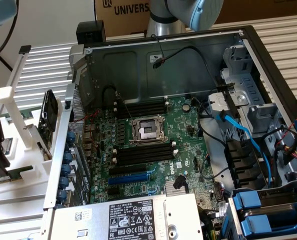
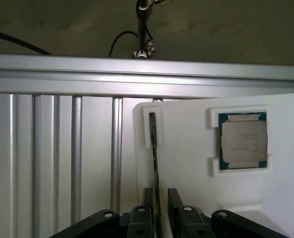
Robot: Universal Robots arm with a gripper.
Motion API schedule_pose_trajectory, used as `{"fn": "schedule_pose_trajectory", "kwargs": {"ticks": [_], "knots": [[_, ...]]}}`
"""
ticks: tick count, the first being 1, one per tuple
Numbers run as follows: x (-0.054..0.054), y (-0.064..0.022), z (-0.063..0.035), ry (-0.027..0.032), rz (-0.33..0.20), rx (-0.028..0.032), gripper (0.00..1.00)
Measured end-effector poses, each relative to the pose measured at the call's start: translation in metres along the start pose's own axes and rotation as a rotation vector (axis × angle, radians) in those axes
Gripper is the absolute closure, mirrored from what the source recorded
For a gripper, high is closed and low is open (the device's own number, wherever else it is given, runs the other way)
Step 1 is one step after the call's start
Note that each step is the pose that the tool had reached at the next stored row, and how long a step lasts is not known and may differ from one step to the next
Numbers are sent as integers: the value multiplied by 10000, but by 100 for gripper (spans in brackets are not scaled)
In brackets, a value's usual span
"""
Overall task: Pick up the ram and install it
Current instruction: 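Pick up the ram and move it above insertion slot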
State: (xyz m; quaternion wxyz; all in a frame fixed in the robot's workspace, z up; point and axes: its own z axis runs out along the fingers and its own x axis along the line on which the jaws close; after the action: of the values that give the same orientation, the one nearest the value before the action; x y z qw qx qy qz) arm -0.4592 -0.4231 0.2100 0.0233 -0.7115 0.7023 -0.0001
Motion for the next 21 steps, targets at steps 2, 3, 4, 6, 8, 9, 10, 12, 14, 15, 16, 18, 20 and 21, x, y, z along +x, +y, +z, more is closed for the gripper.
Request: {"fn": "schedule_pose_trajectory", "kwargs": {"ticks": [2,3,4,6,8,9,10,12,14,15,16,18,20,21], "knots": [[3,-4,31,0,-3,19,74],[4,-7,41,2,-3,20,74],[5,-22,58,7,-18,19,74],[5,-36,62,6,-53,20,74],[5,-58,65,5,-102,16,74],[5,-60,67,4,-111,17,74],[5,-62,68,4,-116,17,74],[6,-71,70,4,-128,16,74],[5,-73,76,4,-137,16,74],[5,-75,79,4,-143,15,74],[5,-77,83,4,-150,15,74],[3,-78,95,3,-160,14,74],[-9,-78,113,5,-167,17,74],[-9,-78,113,5,-167,17,74]]}}
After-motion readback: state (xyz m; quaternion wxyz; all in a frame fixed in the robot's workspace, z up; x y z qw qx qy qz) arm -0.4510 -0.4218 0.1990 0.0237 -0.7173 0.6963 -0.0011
